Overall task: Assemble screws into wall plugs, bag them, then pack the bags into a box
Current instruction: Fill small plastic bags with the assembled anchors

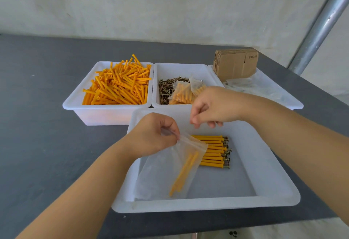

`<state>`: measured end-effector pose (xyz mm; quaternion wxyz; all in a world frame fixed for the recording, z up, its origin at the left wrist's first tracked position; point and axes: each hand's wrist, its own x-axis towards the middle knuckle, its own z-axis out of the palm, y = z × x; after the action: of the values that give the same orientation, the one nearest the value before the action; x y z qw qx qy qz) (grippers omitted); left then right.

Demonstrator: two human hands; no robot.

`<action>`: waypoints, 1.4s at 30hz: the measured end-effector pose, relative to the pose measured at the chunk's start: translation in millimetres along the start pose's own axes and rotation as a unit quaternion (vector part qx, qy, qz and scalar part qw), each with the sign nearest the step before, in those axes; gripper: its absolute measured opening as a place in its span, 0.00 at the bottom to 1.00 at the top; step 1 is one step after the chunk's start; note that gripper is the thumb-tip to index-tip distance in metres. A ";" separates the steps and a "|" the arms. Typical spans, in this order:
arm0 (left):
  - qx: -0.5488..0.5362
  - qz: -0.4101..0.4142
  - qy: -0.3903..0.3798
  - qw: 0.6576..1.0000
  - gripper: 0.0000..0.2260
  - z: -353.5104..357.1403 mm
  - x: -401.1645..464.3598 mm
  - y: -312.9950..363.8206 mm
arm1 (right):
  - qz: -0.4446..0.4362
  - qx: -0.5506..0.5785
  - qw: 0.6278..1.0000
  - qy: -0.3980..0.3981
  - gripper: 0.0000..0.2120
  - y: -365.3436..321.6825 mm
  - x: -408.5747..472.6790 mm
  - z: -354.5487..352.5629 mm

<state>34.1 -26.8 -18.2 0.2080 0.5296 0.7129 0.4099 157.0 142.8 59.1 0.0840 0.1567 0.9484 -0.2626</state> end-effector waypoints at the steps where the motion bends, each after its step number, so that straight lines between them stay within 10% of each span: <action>1: 0.008 -0.001 0.000 1.000 0.08 0.0 0.1 0.2 | 0.015 -0.001 1.000 0.001 0.03 8.1 -3.7 -0.3; 6: 0.027 -0.005 0.001 1.000 0.07 -0.6 1.8 -0.5 | 0.064 -0.155 0.980 -0.103 0.05 42.5 -21.6 40.5; 15: 0.040 -0.005 0.001 0.999 0.08 -0.1 1.6 0.2 | 0.012 -0.341 0.940 -0.027 0.07 53.3 -40.9 88.1; 35: 0.040 -0.011 -0.007 0.999 0.08 -0.3 2.3 -0.4 | 0.023 -0.406 0.911 -0.065 0.08 46.0 -43.1 93.3; 42: 0.035 -0.012 -0.014 0.999 0.07 0.4 3.5 -1.4 | 0.047 -0.187 0.979 -0.066 0.04 51.6 -43.7 45.4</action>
<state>32.2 -23.6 -19.1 0.2040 0.5340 0.7301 0.3744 219.0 149.9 6.8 0.1862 0.1648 0.9648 -0.0859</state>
